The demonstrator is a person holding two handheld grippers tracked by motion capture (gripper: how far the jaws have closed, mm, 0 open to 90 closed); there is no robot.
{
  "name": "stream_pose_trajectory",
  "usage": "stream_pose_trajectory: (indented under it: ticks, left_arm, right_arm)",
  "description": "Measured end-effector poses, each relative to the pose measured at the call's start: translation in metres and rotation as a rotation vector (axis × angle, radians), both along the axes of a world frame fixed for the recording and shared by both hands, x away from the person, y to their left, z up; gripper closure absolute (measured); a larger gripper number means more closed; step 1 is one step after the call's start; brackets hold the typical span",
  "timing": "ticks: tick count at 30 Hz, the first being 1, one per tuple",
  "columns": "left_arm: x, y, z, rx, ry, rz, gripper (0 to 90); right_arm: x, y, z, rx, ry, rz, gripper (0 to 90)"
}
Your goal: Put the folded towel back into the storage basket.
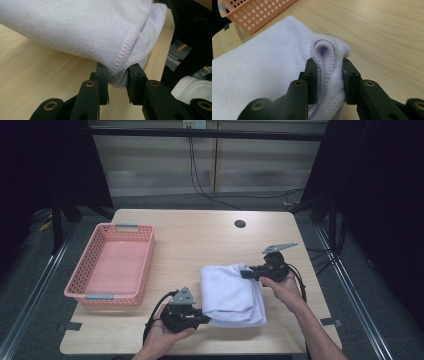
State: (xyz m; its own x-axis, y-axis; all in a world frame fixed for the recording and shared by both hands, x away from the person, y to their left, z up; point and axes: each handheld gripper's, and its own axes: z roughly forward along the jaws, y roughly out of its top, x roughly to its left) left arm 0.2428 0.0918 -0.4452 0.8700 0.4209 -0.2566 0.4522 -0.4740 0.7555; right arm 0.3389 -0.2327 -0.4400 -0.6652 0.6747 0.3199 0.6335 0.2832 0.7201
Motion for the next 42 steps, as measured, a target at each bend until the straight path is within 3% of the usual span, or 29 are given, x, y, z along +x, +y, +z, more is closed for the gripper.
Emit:
stream_pose_trajectory:
  ticks: [12, 15, 21, 35, 40, 42]
  left_arm:
    - [0.019, 0.024, 0.025, -0.022, -0.028, 0.05, 74.4]
    - [0.021, 0.032, 0.032, -0.041, -0.057, 0.06, 74.4]
    - [0.025, 0.05, 0.037, -0.061, -0.061, 0.1, 74.4]
    - [0.041, 0.12, 0.056, -0.099, -0.08, 0.224, 74.5]
    - [0.043, 0.137, 0.066, -0.111, -0.098, 0.252, 74.4]
    - [0.044, 0.144, 0.07, -0.135, -0.097, 0.26, 74.4]
  right_arm:
    - [0.025, 0.02, 0.03, 0.02, -0.045, 0.018, 70.2]
    - [0.029, 0.026, 0.035, 0.03, -0.053, 0.024, 70.2]
    - [0.044, 0.043, 0.044, 0.048, -0.063, 0.044, 70.2]
    - [0.079, 0.114, 0.067, 0.059, -0.085, 0.1, 70.4]
    - [0.088, 0.136, 0.081, 0.063, -0.103, 0.115, 70.5]
    - [0.091, 0.143, 0.087, 0.065, -0.104, 0.117, 70.5]
